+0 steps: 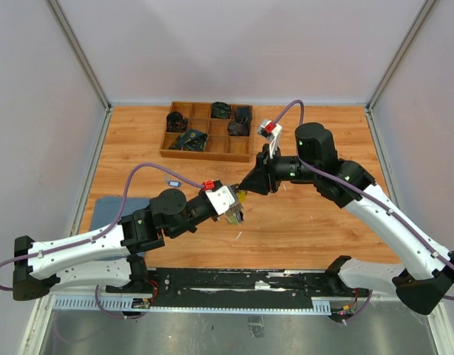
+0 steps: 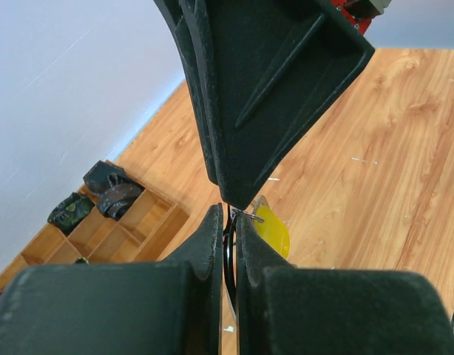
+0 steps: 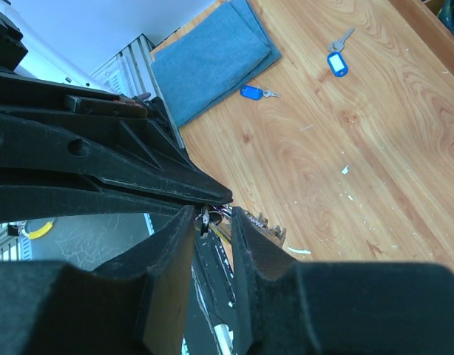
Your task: Put the keys on the keyring
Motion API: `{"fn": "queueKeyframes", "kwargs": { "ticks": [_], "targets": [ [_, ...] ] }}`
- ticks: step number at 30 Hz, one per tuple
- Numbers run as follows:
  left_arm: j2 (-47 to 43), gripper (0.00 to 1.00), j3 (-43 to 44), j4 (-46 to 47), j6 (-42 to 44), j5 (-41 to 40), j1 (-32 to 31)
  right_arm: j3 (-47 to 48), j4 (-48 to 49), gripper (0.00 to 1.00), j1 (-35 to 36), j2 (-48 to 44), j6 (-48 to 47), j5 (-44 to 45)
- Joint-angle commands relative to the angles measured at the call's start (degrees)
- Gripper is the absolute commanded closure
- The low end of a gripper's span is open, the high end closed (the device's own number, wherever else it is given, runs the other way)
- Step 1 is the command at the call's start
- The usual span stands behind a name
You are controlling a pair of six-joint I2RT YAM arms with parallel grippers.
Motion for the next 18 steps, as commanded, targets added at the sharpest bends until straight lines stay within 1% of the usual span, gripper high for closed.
{"fn": "queueKeyframes", "kwargs": {
  "ticks": [1, 3, 6, 8, 11, 13, 16, 18],
  "targets": [
    [-0.5, 0.99, 2.5, 2.2, -0.5, -0.1, 0.4, 2.4, -0.6, 0.77, 1.0, 0.3, -0.7, 0.3],
    [-0.7, 0.99, 2.5, 2.2, -0.5, -0.3, 0.4, 2.6, -0.4, 0.85, 1.0, 0.5, -0.7, 0.1],
    [-0.9, 0.9, 2.2, 2.1, -0.5, -0.3, 0.4, 2.7, -0.3, 0.99, 1.1, 0.5, -0.8, 0.1],
    [-1.2, 0.82, 2.0, 2.2, -0.6, -0.2, 0.4, 2.9, -0.3, 0.99, 1.1, 0.4, -1.1, 0.5],
    [-1.7, 0.61, 1.6, 2.3, -1.1, -0.5, 0.4, 3.3, -0.3, 0.99, 1.1, -0.3, -1.3, 2.8],
    [-2.2, 0.52, 1.2, 2.4, -1.7, -0.8, 0.4, 3.6, -0.4, 0.99, 1.1, -0.7, -1.3, 4.7],
    [-3.1, 0.44, 0.4, 2.4, -2.8, -1.7, 0.4, 4.3, -0.6, 0.99, 1.1, -1.2, -1.2, 7.5],
    [-3.9, 0.41, -0.4, 2.5, -3.8, -2.2, 0.4, 4.6, -0.8, 0.99, 1.1, -1.5, -0.9, 9.2]
  ]
}}
